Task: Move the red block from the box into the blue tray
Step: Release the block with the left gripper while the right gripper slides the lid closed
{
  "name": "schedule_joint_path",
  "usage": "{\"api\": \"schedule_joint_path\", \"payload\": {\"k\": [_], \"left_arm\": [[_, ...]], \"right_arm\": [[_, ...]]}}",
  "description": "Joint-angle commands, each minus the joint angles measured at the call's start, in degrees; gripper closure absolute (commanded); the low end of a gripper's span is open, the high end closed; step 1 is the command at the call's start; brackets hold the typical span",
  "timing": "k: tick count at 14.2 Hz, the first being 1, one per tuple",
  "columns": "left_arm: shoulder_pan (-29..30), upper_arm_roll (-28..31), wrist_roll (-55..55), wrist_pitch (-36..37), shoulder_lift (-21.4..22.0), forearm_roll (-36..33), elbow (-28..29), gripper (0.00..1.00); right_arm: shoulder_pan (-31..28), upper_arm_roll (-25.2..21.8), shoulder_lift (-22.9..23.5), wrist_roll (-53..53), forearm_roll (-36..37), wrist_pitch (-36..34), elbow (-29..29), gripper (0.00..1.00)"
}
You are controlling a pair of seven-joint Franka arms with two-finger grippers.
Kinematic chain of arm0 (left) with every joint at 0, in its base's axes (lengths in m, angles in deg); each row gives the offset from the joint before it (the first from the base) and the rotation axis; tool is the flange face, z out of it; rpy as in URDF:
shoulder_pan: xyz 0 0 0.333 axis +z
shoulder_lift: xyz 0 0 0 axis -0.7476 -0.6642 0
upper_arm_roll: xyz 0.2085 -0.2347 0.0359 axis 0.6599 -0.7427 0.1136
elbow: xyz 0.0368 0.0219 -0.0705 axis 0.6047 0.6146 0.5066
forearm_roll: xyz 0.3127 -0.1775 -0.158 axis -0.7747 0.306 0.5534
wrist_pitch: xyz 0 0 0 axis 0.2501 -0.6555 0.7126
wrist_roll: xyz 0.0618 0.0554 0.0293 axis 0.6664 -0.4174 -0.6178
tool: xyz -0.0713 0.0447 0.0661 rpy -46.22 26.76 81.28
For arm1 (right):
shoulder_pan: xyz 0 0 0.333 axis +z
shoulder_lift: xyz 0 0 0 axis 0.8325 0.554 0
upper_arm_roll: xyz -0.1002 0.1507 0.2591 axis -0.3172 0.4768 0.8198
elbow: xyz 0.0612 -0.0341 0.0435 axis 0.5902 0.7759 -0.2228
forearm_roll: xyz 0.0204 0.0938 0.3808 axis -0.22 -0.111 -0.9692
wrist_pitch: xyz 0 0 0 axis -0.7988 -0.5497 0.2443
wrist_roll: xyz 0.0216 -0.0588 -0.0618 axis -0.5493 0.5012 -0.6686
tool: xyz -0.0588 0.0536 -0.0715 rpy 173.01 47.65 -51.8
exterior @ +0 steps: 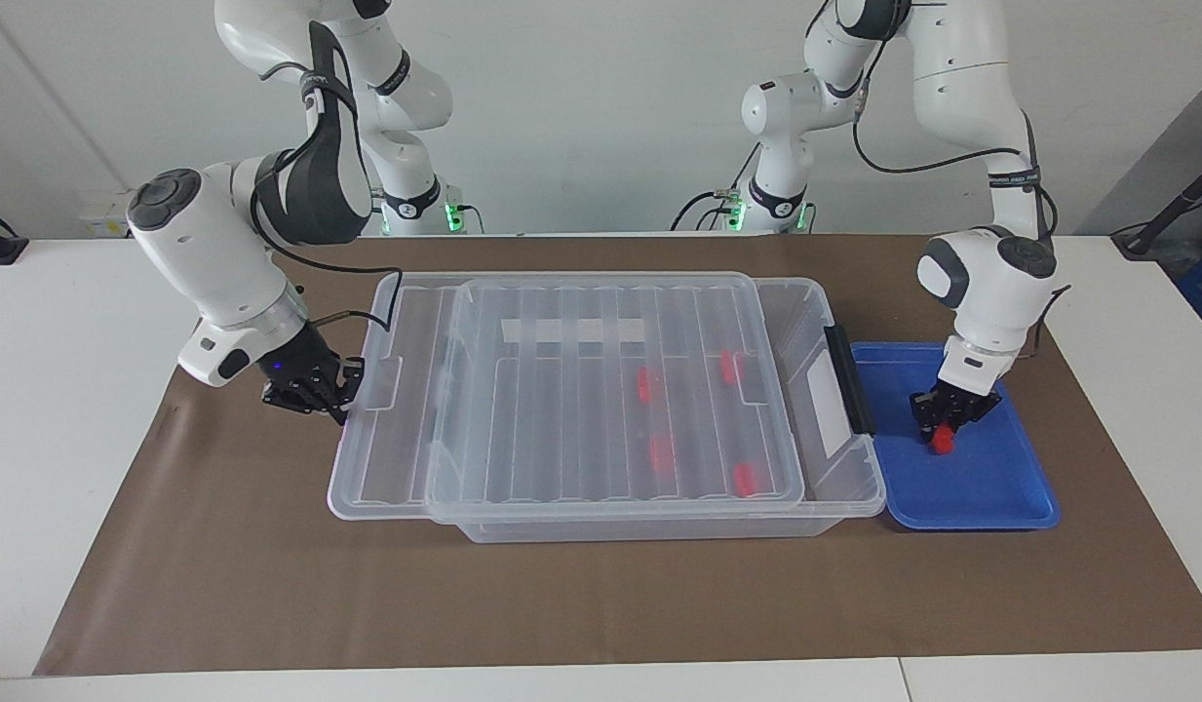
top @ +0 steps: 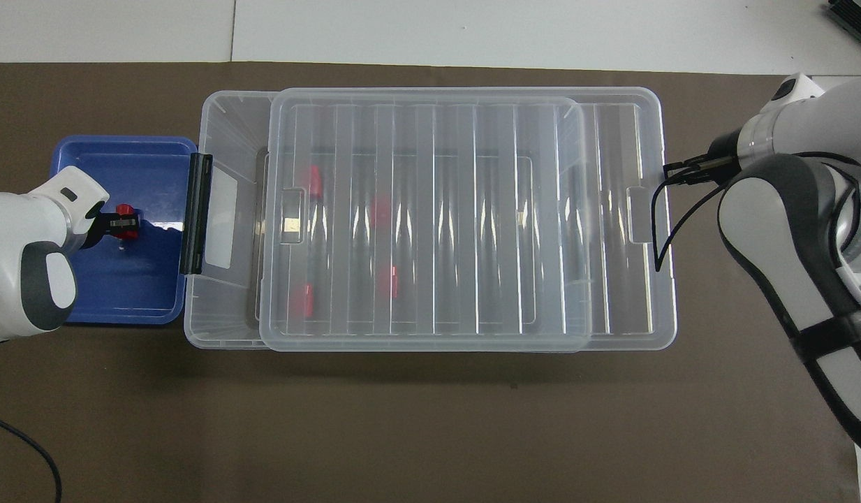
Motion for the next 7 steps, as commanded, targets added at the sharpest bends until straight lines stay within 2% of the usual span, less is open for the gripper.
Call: {"api": "schedule_joint_path", "payload": {"k": [1, 3, 5, 7], "left_arm": [[-0.32, -0.02, -0.58, -0.73, 0.35, 0.87, -0.06, 0.13], [-0.41, -0.02, -0.58, 2.59, 0.62, 0.87, -2.25, 0.00], [-0.41, -0.11, -0.58, 5.94, 0.88, 0.87, -4.36, 0.00], [-0.41, -0.11, -0.58, 6.21, 0.97, 0.87, -4.55, 0.00]], "right_arm": [[0.71, 0.30, -0.24, 1.58, -1.60, 1.64, 0.93, 1.00], [1.76, 0.39, -0.24, 2.73, -1.60, 1.64, 0.93, 1.00], [2.12, 0.39, -0.24, 3.78, -1.86, 1.73, 0.93, 1.00], [3.17, 0.39, -0.33, 4.14, -2.21, 1.82, 1.19, 1.00]]}}
